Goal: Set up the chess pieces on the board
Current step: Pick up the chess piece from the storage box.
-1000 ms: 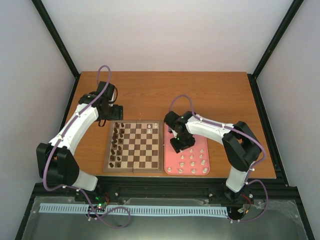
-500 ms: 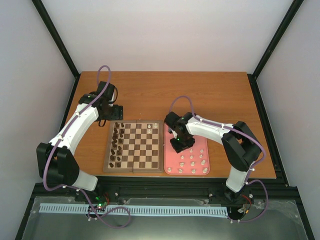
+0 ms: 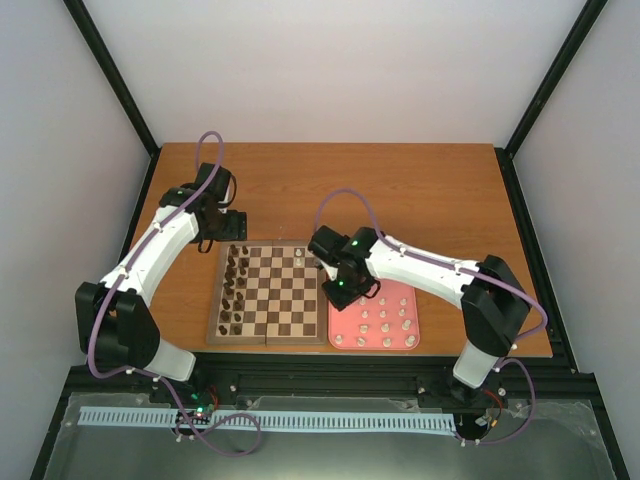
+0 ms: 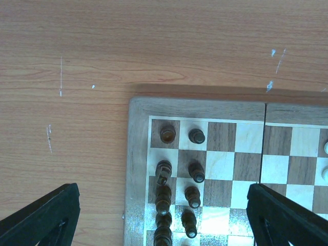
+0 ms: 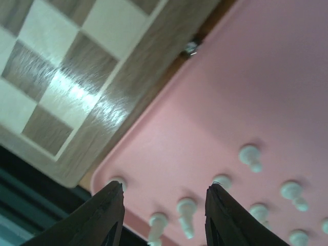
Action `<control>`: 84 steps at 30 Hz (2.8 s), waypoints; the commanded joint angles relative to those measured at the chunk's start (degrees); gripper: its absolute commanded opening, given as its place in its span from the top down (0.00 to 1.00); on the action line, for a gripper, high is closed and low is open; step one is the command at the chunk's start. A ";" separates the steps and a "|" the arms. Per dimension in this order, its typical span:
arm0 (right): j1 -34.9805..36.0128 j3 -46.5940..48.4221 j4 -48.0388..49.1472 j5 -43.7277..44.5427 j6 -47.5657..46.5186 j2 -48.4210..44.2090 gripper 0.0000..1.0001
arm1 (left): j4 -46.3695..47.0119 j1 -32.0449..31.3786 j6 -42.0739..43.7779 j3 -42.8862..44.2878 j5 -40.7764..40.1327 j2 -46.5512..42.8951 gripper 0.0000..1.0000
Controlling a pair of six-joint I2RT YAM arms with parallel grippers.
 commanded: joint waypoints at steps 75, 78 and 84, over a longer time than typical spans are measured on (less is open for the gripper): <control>0.37 -2.09 -5.06 1.39 4.21 -1.47 0.97 | 0.40 0.38 0.49 2.16 1.28 3.49 0.00; -1.27 4.37 -6.22 0.38 2.17 1.40 0.97 | 0.25 0.43 0.58 2.43 1.12 3.29 0.00; -4.89 17.71 -5.77 -1.34 -2.50 12.00 0.97 | 0.22 0.47 0.59 2.16 1.74 2.86 0.00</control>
